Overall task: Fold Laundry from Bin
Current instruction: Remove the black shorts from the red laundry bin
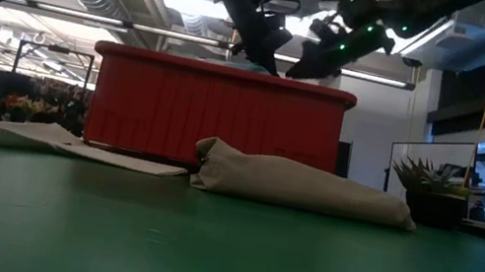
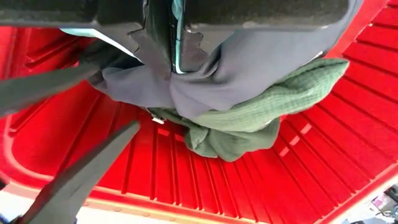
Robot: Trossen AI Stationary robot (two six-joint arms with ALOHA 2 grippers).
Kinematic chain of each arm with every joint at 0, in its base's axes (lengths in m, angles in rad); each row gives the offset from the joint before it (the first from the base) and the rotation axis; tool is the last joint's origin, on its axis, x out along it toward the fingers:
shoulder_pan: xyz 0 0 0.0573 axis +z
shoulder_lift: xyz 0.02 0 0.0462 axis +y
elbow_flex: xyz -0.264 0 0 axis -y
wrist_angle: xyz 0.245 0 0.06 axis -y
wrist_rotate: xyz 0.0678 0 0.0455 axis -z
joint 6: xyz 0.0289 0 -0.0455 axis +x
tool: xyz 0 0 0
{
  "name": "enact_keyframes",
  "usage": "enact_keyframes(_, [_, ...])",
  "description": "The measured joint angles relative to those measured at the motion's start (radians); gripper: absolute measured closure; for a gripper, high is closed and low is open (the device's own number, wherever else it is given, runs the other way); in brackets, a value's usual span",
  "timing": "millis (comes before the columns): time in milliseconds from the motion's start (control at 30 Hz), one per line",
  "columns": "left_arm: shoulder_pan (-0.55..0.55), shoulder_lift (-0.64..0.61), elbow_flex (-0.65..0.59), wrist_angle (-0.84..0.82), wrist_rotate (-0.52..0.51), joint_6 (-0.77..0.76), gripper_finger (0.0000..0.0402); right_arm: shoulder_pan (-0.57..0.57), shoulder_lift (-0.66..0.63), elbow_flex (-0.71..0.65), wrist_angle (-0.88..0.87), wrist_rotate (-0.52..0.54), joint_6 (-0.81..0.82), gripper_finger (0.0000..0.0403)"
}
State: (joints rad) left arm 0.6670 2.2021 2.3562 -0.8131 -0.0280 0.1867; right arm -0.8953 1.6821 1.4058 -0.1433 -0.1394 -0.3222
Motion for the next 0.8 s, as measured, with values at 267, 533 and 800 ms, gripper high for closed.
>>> enact_keyframes(267, [0.000,0.000,0.000,0.000,0.000,0.000,0.0392,-0.010,0.065,0.032,-0.018,0.028,-0.008,0.0226])
enact_keyframes(533, [0.000,0.000,0.000,0.011,0.000,0.000,0.0392,-0.012,0.065,0.033,-0.016,0.086,-0.080,0.0226])
enact_keyframes(800, [0.000,0.000,0.000,0.050,0.000,0.000,0.0392,-0.017,0.065,0.034,-0.016,0.079,-0.078,0.0226])
